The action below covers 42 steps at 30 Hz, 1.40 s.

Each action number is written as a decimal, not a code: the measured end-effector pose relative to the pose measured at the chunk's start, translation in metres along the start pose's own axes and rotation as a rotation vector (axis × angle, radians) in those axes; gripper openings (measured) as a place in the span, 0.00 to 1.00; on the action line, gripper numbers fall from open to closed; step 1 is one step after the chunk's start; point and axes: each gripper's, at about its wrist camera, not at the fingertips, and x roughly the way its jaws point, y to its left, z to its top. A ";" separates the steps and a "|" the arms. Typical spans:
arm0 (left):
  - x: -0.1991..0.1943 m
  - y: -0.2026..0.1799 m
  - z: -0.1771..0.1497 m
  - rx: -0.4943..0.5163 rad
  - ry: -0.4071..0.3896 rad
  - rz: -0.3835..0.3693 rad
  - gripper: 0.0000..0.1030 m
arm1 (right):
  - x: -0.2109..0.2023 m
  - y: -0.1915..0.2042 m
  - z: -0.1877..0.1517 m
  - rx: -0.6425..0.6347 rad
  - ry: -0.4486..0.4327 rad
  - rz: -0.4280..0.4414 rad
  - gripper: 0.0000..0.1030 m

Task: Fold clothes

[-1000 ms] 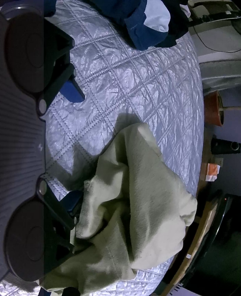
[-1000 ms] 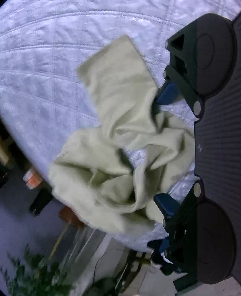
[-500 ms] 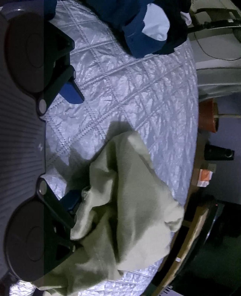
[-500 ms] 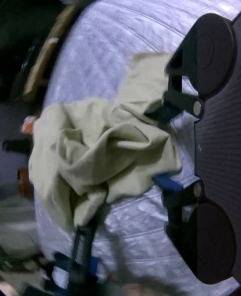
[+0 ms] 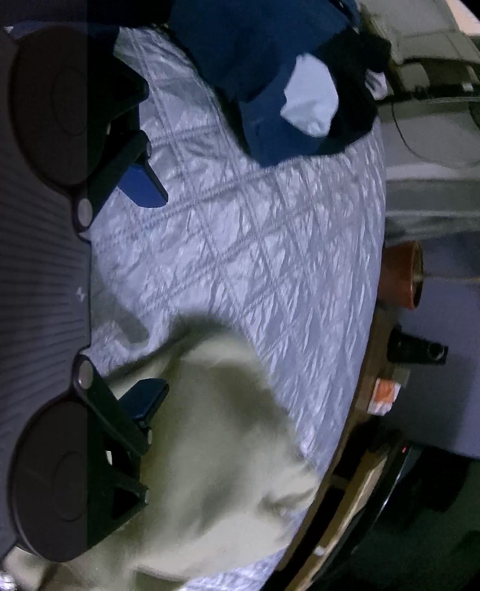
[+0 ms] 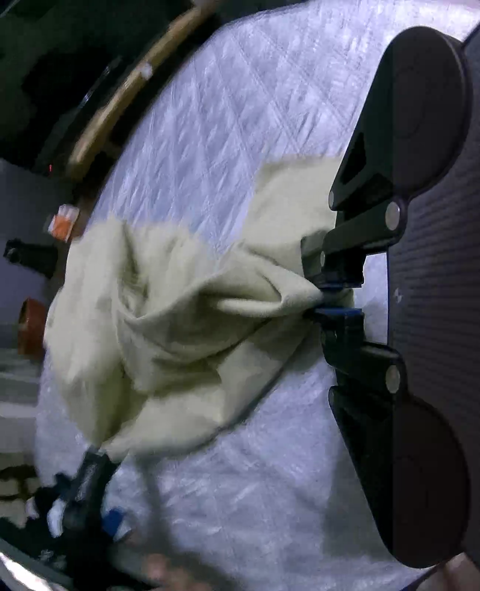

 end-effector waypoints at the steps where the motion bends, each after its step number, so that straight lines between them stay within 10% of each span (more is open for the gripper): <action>1: -0.003 0.005 0.000 -0.009 -0.001 0.009 0.96 | -0.005 -0.007 -0.006 -0.020 0.019 -0.075 0.14; 4: -0.005 0.011 0.003 -0.037 -0.002 0.027 0.96 | -0.015 -0.029 -0.020 -0.057 0.081 -0.296 0.18; 7: -0.007 0.014 0.006 -0.053 0.002 0.029 0.96 | -0.045 -0.052 -0.010 0.088 -0.060 -0.279 0.19; 11: -0.010 0.014 0.004 -0.045 0.004 0.043 0.96 | -0.069 -0.043 0.031 0.172 -0.250 -0.125 0.88; 12: -0.010 0.013 0.005 -0.043 0.003 0.046 0.96 | -0.072 -0.031 0.041 0.136 -0.298 -0.110 0.89; 15: -0.010 0.011 0.005 -0.046 0.003 0.064 0.96 | -0.061 0.001 0.079 0.033 -0.373 -0.129 0.87; 18: -0.008 0.013 0.007 -0.059 0.009 0.068 0.96 | -0.040 0.014 0.115 0.059 -0.429 0.058 0.73; 28: -0.007 0.035 0.013 -0.103 0.015 0.079 0.96 | 0.078 0.029 0.192 0.060 -0.199 0.169 0.43; 29: -0.007 0.037 0.014 -0.106 0.012 0.082 0.96 | 0.082 0.030 0.192 0.078 -0.188 0.208 0.08; 32: -0.008 0.044 0.017 -0.122 -0.010 0.108 0.96 | 0.064 0.045 0.186 0.062 -0.251 0.420 0.02; 37: -0.015 0.061 0.023 -0.169 -0.056 0.155 0.96 | -0.007 0.069 0.135 -0.082 -0.279 0.622 0.00; 42: -0.024 0.057 0.021 -0.147 -0.069 0.142 0.96 | -0.042 0.078 0.067 -0.233 -0.231 0.470 0.18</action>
